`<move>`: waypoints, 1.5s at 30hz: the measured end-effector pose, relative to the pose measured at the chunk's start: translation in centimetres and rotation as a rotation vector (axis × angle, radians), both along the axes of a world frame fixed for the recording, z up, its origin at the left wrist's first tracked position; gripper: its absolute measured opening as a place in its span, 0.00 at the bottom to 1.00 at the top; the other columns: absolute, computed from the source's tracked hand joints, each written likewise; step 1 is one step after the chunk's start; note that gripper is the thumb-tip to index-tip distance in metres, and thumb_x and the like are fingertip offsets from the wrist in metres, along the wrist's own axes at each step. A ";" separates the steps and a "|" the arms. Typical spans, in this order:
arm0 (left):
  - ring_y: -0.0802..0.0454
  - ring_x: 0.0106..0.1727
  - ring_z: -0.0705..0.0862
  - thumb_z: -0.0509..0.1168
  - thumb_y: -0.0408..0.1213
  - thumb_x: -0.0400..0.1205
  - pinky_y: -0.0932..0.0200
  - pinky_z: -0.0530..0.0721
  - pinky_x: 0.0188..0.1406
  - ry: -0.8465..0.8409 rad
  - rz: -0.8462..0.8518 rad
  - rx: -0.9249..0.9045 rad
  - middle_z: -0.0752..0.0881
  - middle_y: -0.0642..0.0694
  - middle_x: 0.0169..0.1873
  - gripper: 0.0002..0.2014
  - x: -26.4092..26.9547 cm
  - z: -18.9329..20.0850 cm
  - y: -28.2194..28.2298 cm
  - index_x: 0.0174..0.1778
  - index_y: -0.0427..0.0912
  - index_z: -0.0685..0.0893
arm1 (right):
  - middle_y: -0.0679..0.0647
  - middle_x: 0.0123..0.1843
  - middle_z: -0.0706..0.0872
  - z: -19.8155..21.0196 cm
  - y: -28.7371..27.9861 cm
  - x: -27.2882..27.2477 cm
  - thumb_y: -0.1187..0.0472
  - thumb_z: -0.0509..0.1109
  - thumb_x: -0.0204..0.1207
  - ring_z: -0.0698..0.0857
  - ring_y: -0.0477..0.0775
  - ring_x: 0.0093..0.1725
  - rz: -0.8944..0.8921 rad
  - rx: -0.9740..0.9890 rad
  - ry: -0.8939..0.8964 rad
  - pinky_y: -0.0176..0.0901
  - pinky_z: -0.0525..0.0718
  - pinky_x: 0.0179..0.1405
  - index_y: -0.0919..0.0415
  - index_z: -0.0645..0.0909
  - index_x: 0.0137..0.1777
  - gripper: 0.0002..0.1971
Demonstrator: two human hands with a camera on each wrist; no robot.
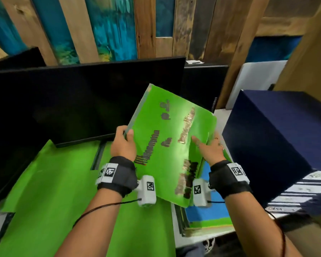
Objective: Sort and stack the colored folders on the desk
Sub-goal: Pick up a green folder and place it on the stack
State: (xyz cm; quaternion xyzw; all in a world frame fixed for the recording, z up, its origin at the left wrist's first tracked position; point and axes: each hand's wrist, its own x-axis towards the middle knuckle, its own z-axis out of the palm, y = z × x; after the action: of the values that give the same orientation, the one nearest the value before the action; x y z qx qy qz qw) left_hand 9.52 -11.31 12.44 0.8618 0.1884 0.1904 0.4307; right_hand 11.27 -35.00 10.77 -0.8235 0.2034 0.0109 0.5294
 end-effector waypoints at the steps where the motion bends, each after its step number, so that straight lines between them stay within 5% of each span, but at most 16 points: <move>1: 0.33 0.51 0.83 0.54 0.42 0.86 0.51 0.75 0.44 0.063 -0.037 -0.055 0.85 0.31 0.51 0.14 0.1 -1.4 -0.9 0.62 0.40 0.77 | 0.63 0.84 0.55 -0.8 -0.5 -0.1 0.45 0.71 0.74 0.56 0.63 0.83 0.002 -0.002 0.079 0.52 0.59 0.80 0.59 0.39 0.83 0.51; 3: 0.32 0.55 0.82 0.53 0.39 0.86 0.49 0.77 0.50 0.211 -0.113 -0.086 0.84 0.29 0.55 0.14 0.2 -4.0 -2.5 0.64 0.38 0.75 | 0.65 0.81 0.63 -3.0 -2.0 -0.3 0.48 0.73 0.73 0.65 0.64 0.79 -0.030 -0.020 0.167 0.52 0.65 0.78 0.63 0.38 0.83 0.52; 7: 0.34 0.60 0.81 0.54 0.29 0.85 0.50 0.78 0.55 0.486 -0.317 -0.081 0.82 0.30 0.60 0.15 0.2 -8.5 -4.5 0.68 0.35 0.73 | 0.70 0.72 0.75 -5.0 -4.8 -1.3 0.59 0.77 0.69 0.72 0.66 0.73 -0.105 -0.183 0.149 0.53 0.72 0.73 0.66 0.56 0.79 0.43; 10: 0.35 0.57 0.82 0.56 0.27 0.83 0.48 0.79 0.55 0.506 -0.402 -0.141 0.83 0.29 0.56 0.16 0.0 -9.7 -5.5 0.67 0.35 0.74 | 0.70 0.69 0.78 -5.5 -6.3 -1.5 0.65 0.74 0.72 0.73 0.68 0.71 -0.073 -0.353 0.151 0.50 0.72 0.67 0.66 0.64 0.76 0.34; 13: 0.45 0.46 0.81 0.64 0.25 0.80 0.47 0.82 0.56 0.474 -0.388 -0.283 0.82 0.37 0.44 0.18 -0.4 -9.8 -6.2 0.66 0.36 0.74 | 0.67 0.64 0.83 -6.0 -7.2 -1.0 0.67 0.71 0.73 0.81 0.67 0.64 -0.029 -0.434 0.146 0.49 0.78 0.59 0.64 0.71 0.72 0.26; 16: 0.41 0.52 0.83 0.68 0.26 0.77 0.44 0.83 0.59 0.491 -0.328 -0.321 0.83 0.35 0.50 0.24 -1.1 -10.1 -7.0 0.68 0.41 0.71 | 0.68 0.63 0.83 -6.5 -7.7 -0.3 0.68 0.66 0.75 0.81 0.66 0.64 0.031 -0.471 0.154 0.48 0.79 0.60 0.65 0.71 0.72 0.24; 20: 0.42 0.55 0.85 0.71 0.34 0.77 0.52 0.82 0.60 0.507 -0.363 -0.117 0.87 0.36 0.52 0.24 -2.5 -10.5 -8.4 0.68 0.37 0.74 | 0.70 0.78 0.63 -6.1 -6.6 0.2 0.52 0.68 0.78 0.66 0.67 0.78 0.124 -0.561 0.318 0.53 0.69 0.76 0.60 0.58 0.81 0.35; 23: 0.43 0.57 0.85 0.69 0.41 0.78 0.54 0.81 0.61 0.475 -0.405 0.057 0.86 0.37 0.55 0.22 -3.4 -10.3 -8.5 0.67 0.38 0.77 | 0.69 0.82 0.53 -5.5 -4.0 -0.2 0.46 0.66 0.78 0.59 0.66 0.82 0.285 -0.550 0.367 0.53 0.64 0.79 0.61 0.54 0.82 0.39; 28: 0.41 0.67 0.76 0.62 0.35 0.83 0.52 0.73 0.71 0.390 -0.268 0.162 0.73 0.38 0.66 0.19 -3.7 -10.0 -4.4 0.70 0.40 0.75 | 0.59 0.77 0.72 -4.8 2.6 -2.0 0.50 0.66 0.79 0.68 0.57 0.78 0.574 -0.436 0.160 0.45 0.65 0.78 0.64 0.72 0.74 0.27; 33: 0.37 0.75 0.65 0.59 0.21 0.78 0.49 0.71 0.74 0.617 -0.120 0.407 0.63 0.38 0.76 0.29 -4.8 -12.3 4.4 0.75 0.47 0.71 | 0.58 0.72 0.78 -4.7 9.9 -4.1 0.52 0.67 0.79 0.76 0.56 0.72 0.726 -0.389 0.084 0.41 0.71 0.72 0.64 0.78 0.69 0.22; 36: 0.32 0.79 0.57 0.67 0.35 0.79 0.46 0.62 0.79 0.857 -0.174 0.510 0.50 0.41 0.82 0.35 -6.6 -13.7 8.6 0.80 0.54 0.60 | 0.62 0.70 0.80 -5.7 13.4 -5.5 0.46 0.63 0.80 0.78 0.60 0.70 0.826 -0.465 0.240 0.44 0.76 0.68 0.68 0.77 0.69 0.27; 39: 0.31 0.81 0.51 0.62 0.52 0.81 0.44 0.53 0.82 0.991 -0.182 0.571 0.43 0.41 0.83 0.37 -8.1 -14.9 11.2 0.82 0.57 0.49 | 0.67 0.76 0.72 -7.3 15.0 -6.8 0.38 0.59 0.78 0.72 0.65 0.75 0.852 -0.624 0.432 0.50 0.74 0.71 0.69 0.69 0.74 0.37; 45: 0.33 0.82 0.43 0.54 0.56 0.83 0.38 0.56 0.80 0.987 -0.130 0.488 0.40 0.44 0.83 0.35 -9.7 -15.1 14.0 0.82 0.56 0.43 | 0.63 0.80 0.63 -9.0 14.7 -8.2 0.37 0.62 0.75 0.62 0.63 0.80 0.677 -0.680 0.498 0.53 0.65 0.78 0.64 0.53 0.81 0.43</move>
State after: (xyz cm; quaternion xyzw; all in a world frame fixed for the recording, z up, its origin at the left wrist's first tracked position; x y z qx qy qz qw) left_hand -0.17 2.72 -2.65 0.9333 0.2649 -0.2249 0.0899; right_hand 3.08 -20.35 1.81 -0.9404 0.0379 0.3094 0.1356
